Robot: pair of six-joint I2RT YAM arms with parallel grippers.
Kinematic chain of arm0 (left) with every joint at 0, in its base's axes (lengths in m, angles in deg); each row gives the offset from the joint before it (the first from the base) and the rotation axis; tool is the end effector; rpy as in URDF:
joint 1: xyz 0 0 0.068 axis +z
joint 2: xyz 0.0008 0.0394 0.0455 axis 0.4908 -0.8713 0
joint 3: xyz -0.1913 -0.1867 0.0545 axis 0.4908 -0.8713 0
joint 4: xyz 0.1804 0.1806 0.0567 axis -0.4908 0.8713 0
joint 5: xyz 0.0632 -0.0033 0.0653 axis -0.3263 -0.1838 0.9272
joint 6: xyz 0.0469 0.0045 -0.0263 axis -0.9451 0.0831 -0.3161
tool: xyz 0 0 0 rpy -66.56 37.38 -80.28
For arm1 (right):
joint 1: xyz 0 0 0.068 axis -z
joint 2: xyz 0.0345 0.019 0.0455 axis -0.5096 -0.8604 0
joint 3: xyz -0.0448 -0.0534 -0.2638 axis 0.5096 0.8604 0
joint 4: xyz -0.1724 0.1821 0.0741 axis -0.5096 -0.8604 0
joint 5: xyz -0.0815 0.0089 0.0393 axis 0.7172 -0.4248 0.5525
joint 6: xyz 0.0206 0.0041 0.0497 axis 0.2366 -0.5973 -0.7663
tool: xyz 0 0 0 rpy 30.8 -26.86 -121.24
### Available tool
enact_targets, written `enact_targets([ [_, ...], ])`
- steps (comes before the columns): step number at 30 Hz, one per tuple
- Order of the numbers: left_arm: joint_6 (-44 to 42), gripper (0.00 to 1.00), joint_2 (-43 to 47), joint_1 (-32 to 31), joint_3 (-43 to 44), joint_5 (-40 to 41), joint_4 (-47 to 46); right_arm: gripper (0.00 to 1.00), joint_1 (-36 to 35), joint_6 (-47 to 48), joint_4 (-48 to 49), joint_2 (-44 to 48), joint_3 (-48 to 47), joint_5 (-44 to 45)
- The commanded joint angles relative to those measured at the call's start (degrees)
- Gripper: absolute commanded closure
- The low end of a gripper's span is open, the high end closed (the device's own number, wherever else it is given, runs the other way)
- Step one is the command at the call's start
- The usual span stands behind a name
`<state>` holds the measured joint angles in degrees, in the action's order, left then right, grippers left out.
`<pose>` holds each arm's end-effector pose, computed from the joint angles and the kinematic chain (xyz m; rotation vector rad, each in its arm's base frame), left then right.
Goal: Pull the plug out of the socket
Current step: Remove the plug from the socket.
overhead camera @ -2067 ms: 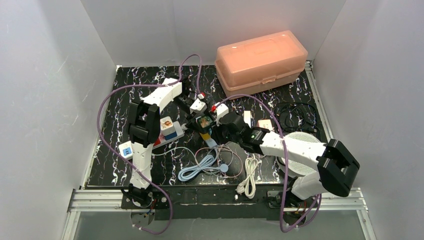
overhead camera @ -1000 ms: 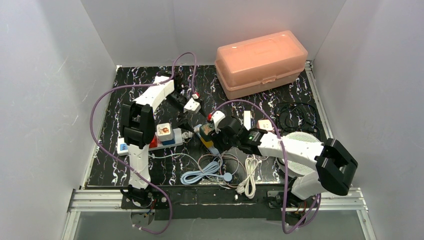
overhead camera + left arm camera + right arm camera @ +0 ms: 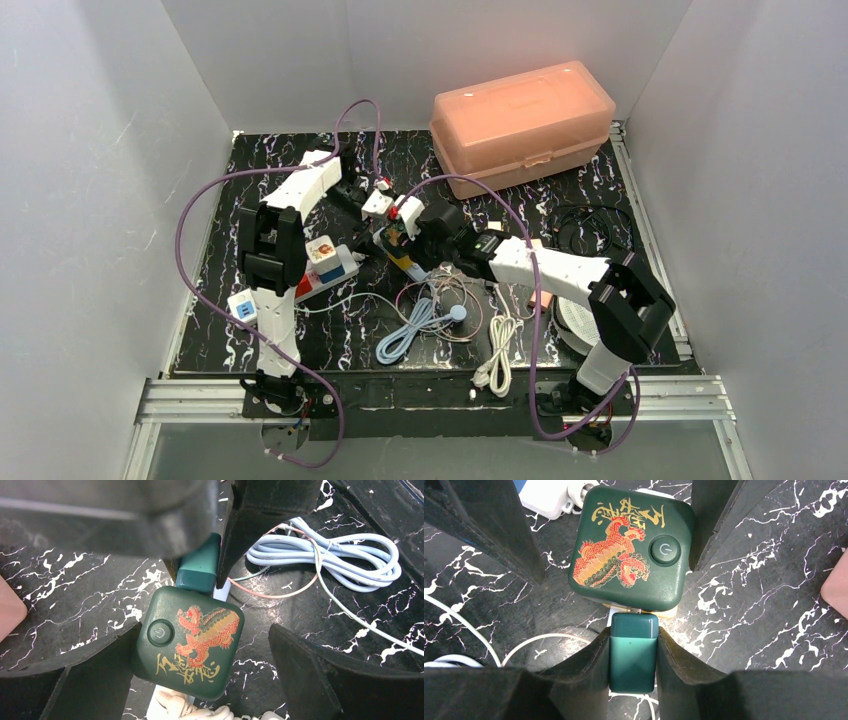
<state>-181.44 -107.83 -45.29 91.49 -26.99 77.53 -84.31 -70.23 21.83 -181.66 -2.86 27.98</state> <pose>0.4066 -0.1476 0.2404 2.0160 0.6298 -0.4835 0.2233 0.2988 0.2475 -1.0370 1.9155 0.3920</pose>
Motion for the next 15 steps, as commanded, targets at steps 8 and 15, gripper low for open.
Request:
enact_targets([
  [8,-19.94,0.02,-2.75,-4.58,3.52,-2.27,33.20,0.99,0.35,4.06,10.02,0.16,-1.68,-0.58],
  [15,-22.93,0.22,-5.67,-5.16,4.62,-0.19,32.67,0.99,0.33,3.75,16.04,1.67,3.17,0.36],
])
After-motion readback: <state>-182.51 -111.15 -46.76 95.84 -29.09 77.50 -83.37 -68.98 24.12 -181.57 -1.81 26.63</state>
